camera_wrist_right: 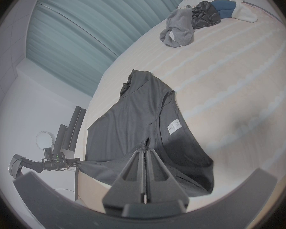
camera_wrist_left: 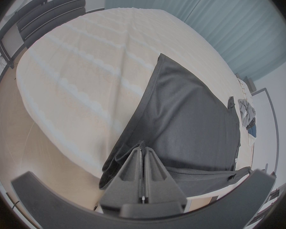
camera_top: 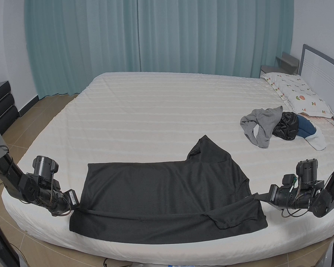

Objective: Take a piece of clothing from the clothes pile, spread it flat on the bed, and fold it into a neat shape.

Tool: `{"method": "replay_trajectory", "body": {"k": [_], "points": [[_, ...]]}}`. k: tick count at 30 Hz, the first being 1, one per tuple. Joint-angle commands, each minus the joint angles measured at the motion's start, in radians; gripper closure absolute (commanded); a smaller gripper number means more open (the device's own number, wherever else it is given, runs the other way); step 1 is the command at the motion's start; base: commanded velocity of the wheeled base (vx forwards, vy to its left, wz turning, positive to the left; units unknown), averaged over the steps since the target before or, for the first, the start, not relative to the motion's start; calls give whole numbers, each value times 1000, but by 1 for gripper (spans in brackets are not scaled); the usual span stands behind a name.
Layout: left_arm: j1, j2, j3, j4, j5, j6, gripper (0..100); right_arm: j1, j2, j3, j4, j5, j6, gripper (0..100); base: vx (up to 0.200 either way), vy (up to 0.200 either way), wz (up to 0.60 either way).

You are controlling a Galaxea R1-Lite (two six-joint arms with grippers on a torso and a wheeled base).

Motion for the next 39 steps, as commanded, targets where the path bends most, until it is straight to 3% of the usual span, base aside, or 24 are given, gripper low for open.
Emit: {"method": "replay_trajectory", "body": {"k": [1, 13, 14, 15, 21, 24, 27, 28, 31, 34, 39], "points": [[1, 117, -84, 4, 1, -7, 100, -3, 163, -111, 5, -6, 1, 100, 0, 0, 0], [-4, 189, -150, 4, 1, -26, 100, -3, 244, -188, 6, -8, 1, 100, 0, 0, 0], [-4, 189, -150, 4, 1, -26, 100, -3, 244, -188, 6, -8, 1, 0, 0, 0, 0], [-4, 189, -162, 5, 1, -52, 0, -3, 252, -189, -3, -8, 1, 0, 0, 0, 0], [2, 171, -167, 2, -3, -104, 0, 5, 180, -168, 3, -6, 37, 0, 0, 0, 0], [28, 121, -151, 5, -20, -124, 0, 58, 80, -85, -6, -6, 129, 0, 0, 0, 0], [41, 94, -133, -1, -66, -162, 0, 92, 33, -42, -4, -6, 191, 0, 0, 0, 0], [55, 63, -107, -2, -131, -187, 0, 132, 8, -10, -4, -9, 241, 0, 0, 0, 0], [73, 42, -73, -4, -210, -190, 0, 196, 11, 11, -10, -51, 314, 0, 0, 0, 0], [78, 42, -50, -9, -237, -190, 0, 250, 39, 13, -10, -112, 385, 0, 0, 0, 0], [81, 59, -44, -10, -249, -188, 0, 275, 102, 13, -55, -152, 399, 0, 0, 0, 0]]}}
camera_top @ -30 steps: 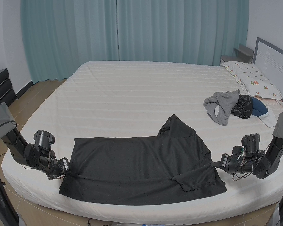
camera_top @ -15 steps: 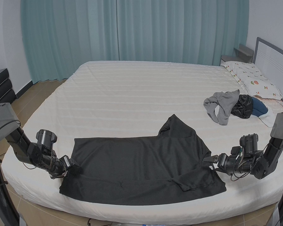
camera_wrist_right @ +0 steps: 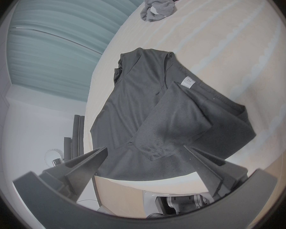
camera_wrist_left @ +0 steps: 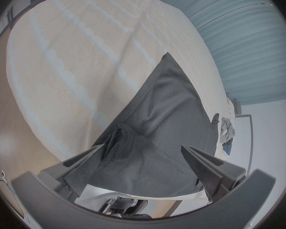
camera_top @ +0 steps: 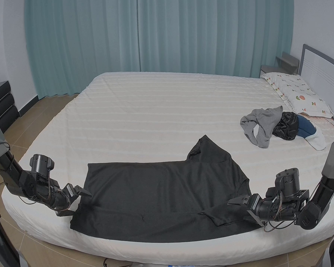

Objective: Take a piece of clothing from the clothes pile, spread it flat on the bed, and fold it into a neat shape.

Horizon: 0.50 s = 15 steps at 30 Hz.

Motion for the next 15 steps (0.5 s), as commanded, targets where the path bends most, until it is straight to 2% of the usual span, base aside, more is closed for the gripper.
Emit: {"method": "replay_trajectory", "body": {"k": [1, 6, 15], "points": [[10, -9, 18, -2, -10, -1, 0, 33, 49, 12, -33, -18, 6, 0, 0, 0, 0], [8, -9, 25, -4, -10, 4, 0, 59, 101, 30, -75, -63, 8, 0, 0, 0, 0], [8, -9, 25, -4, -8, 8, 0, 61, 120, 33, -91, -74, 11, 0, 0, 0, 0]]}}
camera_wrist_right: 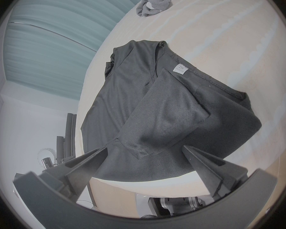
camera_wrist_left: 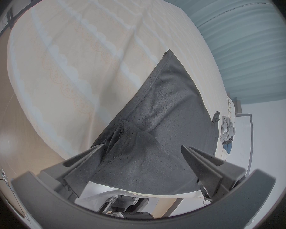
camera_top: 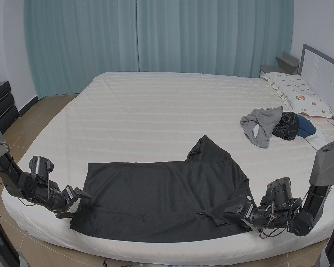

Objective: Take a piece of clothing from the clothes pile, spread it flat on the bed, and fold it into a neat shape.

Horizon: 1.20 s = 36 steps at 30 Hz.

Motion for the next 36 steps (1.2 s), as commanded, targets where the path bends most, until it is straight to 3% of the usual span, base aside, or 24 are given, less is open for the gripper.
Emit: {"method": "replay_trajectory", "body": {"k": [1, 19, 20, 26, 36], "points": [[1, -1, 0, -1, 1, 2, 0, 0, 16, -1, 0, -3, 0, 0, 0, 0, 0], [-1, -1, 1, -1, 3, 5, 0, -9, 72, -53, -2, -46, 48, 0, 0, 0, 0], [-1, -1, 1, -1, 3, 5, 0, -9, 69, -51, -2, -47, 48, 100, 0, 0, 0], [-1, -1, 1, -1, 1, 5, 0, -6, 67, -47, 0, -95, 48, 100, 0, 0, 0], [-1, -1, 1, -1, 3, 5, 0, 23, -19, -7, 7, -93, 48, 100, 0, 0, 0]]}}
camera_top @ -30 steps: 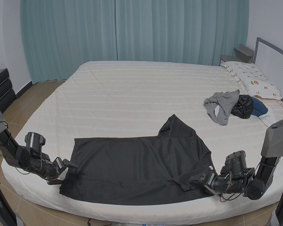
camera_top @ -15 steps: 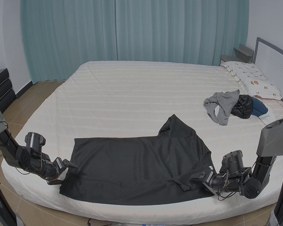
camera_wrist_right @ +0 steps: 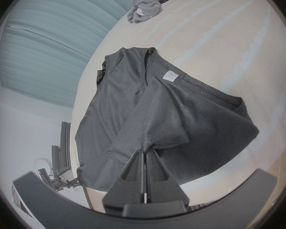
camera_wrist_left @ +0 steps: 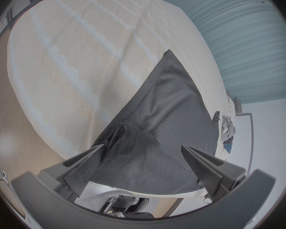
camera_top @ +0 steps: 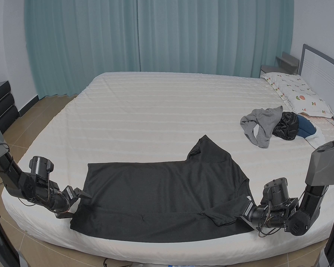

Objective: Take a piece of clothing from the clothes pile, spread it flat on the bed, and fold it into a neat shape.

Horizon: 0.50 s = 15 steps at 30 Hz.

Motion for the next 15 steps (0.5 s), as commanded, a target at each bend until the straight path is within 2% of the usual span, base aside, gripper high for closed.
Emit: {"method": "replay_trajectory", "body": {"k": [1, 4, 15], "points": [[0, -1, 0, 0, 1, 0, 0, 31, -70, 32, 4, 1, 0, 100, 0, 0, 0], [0, -1, 0, 0, 1, 0, 0, 52, -92, 41, 14, 0, 1, 100, 0, 0, 0], [0, -1, 0, 0, 1, 1, 0, 57, -121, 63, 70, -8, -6, 100, 0, 0, 0]]}}
